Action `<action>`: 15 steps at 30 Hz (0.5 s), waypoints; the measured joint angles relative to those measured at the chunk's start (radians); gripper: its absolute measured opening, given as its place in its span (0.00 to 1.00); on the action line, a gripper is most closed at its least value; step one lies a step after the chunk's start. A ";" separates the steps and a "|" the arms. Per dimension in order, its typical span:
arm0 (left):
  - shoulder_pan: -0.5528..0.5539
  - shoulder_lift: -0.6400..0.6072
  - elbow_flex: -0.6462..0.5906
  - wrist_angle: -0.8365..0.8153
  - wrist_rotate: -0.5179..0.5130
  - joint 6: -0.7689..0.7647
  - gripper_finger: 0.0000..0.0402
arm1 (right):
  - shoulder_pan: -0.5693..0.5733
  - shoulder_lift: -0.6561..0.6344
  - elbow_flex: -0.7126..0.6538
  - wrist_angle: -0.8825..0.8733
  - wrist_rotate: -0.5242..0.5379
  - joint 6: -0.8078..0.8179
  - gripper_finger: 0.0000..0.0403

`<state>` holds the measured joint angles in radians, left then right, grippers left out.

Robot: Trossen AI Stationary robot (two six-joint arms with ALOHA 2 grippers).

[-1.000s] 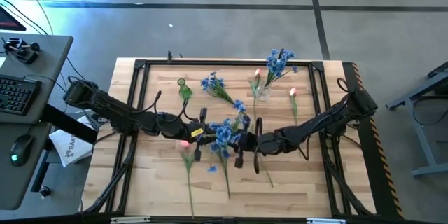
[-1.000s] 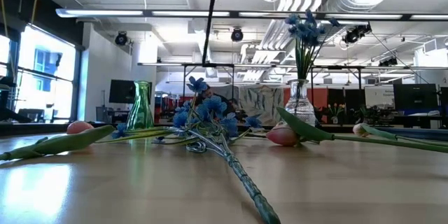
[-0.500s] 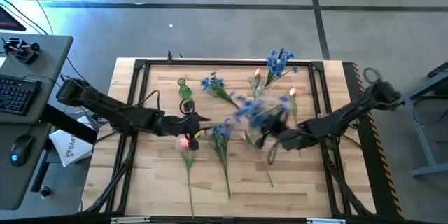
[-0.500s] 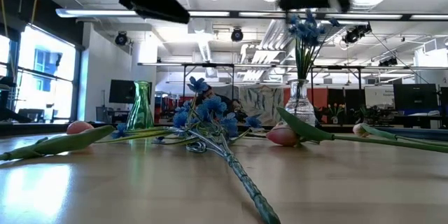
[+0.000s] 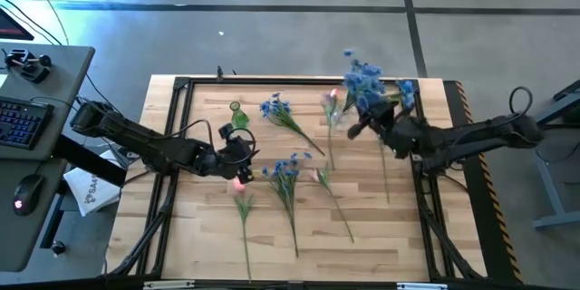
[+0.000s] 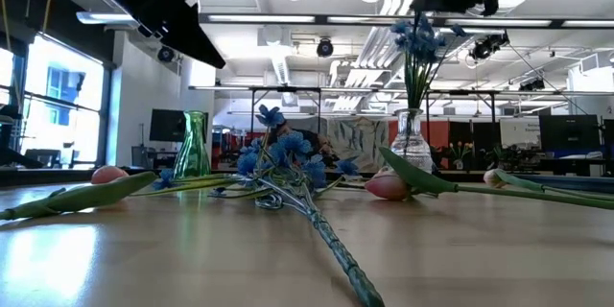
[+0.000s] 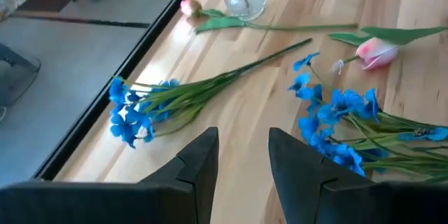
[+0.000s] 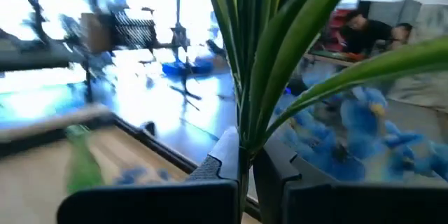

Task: Sort flowers into vase by color
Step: Put the middle left blue flowers into the transparent vase

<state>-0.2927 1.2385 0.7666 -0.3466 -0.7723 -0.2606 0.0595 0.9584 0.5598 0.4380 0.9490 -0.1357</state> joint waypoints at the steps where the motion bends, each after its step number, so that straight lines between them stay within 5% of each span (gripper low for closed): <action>1: -0.002 0.000 0.000 -0.003 0.000 -0.007 0.29 | -0.025 0.004 0.000 -0.021 -0.010 0.009 0.01; 6: -0.014 0.000 0.000 -0.002 -0.001 -0.010 0.29 | -0.108 0.040 0.000 -0.102 -0.113 0.088 0.01; 15: -0.042 0.000 0.000 0.005 -0.001 -0.025 0.29 | -0.154 0.137 0.001 -0.100 -0.096 0.077 0.01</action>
<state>-0.3343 1.2385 0.7666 -0.3411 -0.7731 -0.2859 -0.0943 1.0958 0.5606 0.3378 0.8535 -0.0590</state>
